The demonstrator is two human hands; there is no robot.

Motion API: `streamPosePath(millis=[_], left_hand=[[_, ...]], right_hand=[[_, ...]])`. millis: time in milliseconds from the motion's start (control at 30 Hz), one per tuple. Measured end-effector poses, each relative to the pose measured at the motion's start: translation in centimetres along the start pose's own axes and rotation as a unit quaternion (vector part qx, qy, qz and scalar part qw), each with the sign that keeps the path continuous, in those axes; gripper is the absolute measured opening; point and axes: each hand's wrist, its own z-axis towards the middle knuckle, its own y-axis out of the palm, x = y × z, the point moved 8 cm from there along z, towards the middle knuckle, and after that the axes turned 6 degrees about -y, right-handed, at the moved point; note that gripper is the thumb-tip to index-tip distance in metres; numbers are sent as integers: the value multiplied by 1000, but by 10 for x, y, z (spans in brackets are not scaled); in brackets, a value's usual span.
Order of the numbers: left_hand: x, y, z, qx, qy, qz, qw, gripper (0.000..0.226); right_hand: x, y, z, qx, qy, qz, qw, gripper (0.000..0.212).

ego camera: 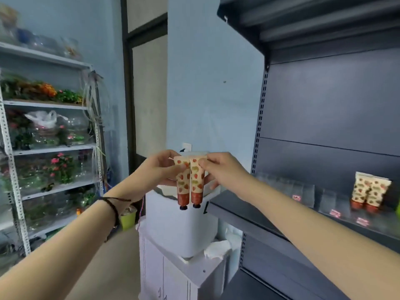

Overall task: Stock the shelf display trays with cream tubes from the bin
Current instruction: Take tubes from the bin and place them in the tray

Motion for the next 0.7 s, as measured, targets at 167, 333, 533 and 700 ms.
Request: streamPosePath(millis=[167, 333, 533, 700], left_hand=[[55, 51, 27, -36, 34, 16, 999, 19], [89, 107, 58, -83, 62, 18, 994, 16], [110, 186, 99, -134, 93, 62, 985, 17], [118, 254, 126, -174, 105, 86, 975, 10]], right_hand=[[-20, -79, -4, 14, 1, -36, 999, 22], [-14, -149, -16, 47, 22, -56, 997, 23], [15, -231, -36, 75, 70, -111, 989, 16], [44, -288, -56, 80, 107, -182, 974, 6]])
